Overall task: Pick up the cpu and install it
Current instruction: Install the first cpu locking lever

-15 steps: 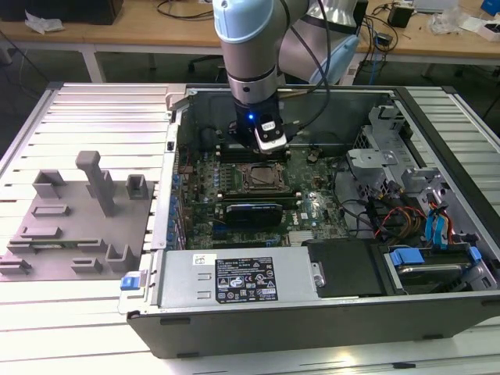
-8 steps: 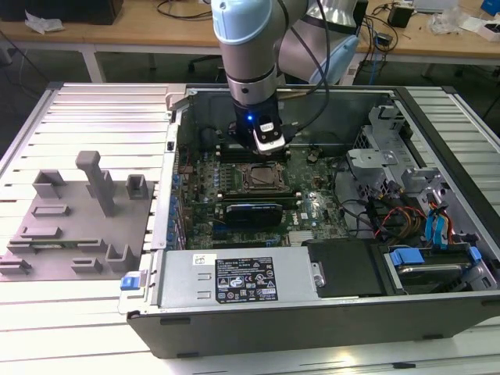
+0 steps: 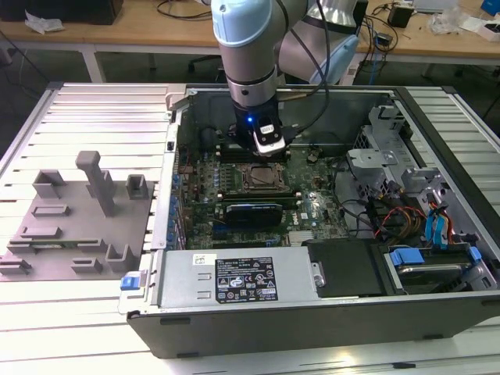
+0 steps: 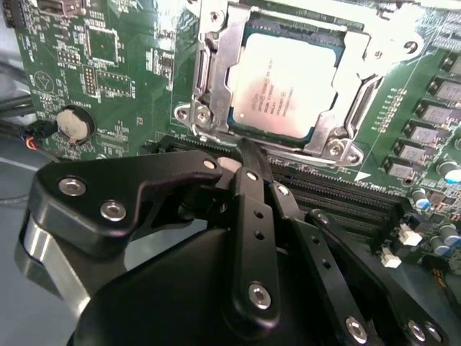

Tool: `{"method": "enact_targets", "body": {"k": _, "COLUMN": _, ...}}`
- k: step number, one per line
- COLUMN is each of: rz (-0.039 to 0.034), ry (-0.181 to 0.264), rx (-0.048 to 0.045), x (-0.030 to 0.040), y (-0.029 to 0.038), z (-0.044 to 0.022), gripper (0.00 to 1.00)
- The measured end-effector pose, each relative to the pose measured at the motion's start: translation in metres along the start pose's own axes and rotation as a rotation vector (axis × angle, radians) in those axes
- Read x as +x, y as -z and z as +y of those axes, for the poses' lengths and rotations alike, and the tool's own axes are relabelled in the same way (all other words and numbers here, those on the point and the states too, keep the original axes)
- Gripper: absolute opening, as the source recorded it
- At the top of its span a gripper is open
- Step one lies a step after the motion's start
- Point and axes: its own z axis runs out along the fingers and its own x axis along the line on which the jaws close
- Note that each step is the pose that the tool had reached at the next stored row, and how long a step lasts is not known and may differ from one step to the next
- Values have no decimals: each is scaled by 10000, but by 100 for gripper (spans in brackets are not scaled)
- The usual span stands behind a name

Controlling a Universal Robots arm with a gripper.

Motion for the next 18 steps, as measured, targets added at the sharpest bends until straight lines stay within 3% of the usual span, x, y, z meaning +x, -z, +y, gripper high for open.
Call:
{"method": "enact_targets", "body": {"k": 6, "rz": 44, "ry": -29, "rx": -133, "x": -5, "y": -8, "z": 1, "gripper": 11}}
{"method": "enact_targets", "body": {"k": 11, "rz": 43, "ry": -29, "rx": -136, "x": -8, "y": 0, "z": 3, "gripper": 11}}
{"method": "enact_targets", "body": {"k": 18, "rz": 38, "ry": -51, "rx": -129, "x": -24, "y": 90, "z": 19, "gripper": 11}}
